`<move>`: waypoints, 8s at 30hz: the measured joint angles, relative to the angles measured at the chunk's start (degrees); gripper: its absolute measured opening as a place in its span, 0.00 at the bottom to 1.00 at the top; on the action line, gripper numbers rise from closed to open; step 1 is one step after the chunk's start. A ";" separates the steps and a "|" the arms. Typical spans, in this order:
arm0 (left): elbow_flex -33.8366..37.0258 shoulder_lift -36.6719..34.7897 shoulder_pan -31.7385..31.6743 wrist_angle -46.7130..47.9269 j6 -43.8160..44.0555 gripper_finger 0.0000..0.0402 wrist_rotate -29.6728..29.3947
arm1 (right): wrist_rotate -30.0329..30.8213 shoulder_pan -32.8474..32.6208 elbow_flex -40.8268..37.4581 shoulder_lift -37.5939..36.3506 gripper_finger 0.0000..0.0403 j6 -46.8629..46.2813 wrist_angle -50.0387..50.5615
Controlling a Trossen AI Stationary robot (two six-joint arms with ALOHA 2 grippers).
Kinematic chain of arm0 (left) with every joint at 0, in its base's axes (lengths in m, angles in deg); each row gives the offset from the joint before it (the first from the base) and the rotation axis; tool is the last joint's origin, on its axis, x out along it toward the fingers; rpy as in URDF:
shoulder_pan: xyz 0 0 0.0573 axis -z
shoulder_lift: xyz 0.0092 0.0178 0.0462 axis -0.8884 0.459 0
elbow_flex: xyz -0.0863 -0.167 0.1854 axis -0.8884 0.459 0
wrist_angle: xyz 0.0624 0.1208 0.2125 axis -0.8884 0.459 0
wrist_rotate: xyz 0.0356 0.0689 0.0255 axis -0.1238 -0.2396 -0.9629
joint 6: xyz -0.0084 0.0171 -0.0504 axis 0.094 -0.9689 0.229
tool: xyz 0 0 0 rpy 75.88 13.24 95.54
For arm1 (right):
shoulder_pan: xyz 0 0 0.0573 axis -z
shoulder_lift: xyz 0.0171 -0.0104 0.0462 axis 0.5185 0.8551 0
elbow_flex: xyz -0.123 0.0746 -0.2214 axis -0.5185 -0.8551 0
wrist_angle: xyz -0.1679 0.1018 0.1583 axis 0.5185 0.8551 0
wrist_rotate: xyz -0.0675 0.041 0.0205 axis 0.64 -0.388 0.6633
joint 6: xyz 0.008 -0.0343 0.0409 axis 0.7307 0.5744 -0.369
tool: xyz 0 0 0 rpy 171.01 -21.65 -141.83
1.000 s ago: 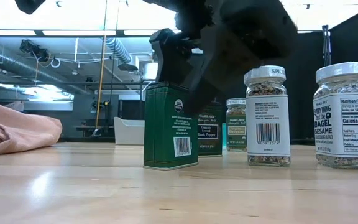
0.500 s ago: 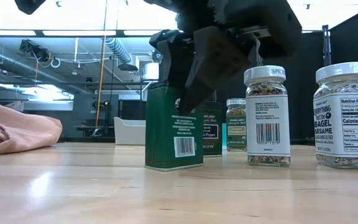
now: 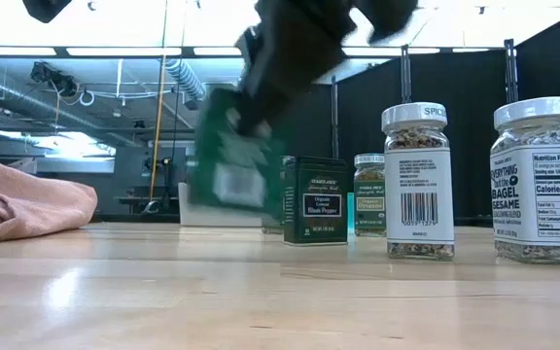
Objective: Sort spices by type
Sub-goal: Put the bottom black spice can into the blue bin, then put the black spice can into the blue bin
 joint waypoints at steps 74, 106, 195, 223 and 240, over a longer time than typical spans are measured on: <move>-0.03 16.48 -12.87 -17.10 -27.18 0.43 16.32 | 12.23 5.56 13.74 -0.09 0.34 -2.58 -2.82; -0.59 16.48 -11.96 -16.20 -22.27 0.29 14.45 | 13.64 4.20 13.78 -4.40 0.73 -8.19 0.92; 5.53 52.00 26.84 -37.85 16.24 0.31 -18.94 | 14.20 -5.83 13.78 -14.21 0.69 -22.59 15.93; 5.53 47.84 26.20 -37.66 9.84 0.63 -22.95 | 14.22 -5.81 13.78 -14.21 0.72 -21.24 17.34; 5.51 28.70 9.05 -24.50 -7.28 0.62 -7.28 | 16.05 -7.26 13.76 -17.45 0.71 -25.48 23.07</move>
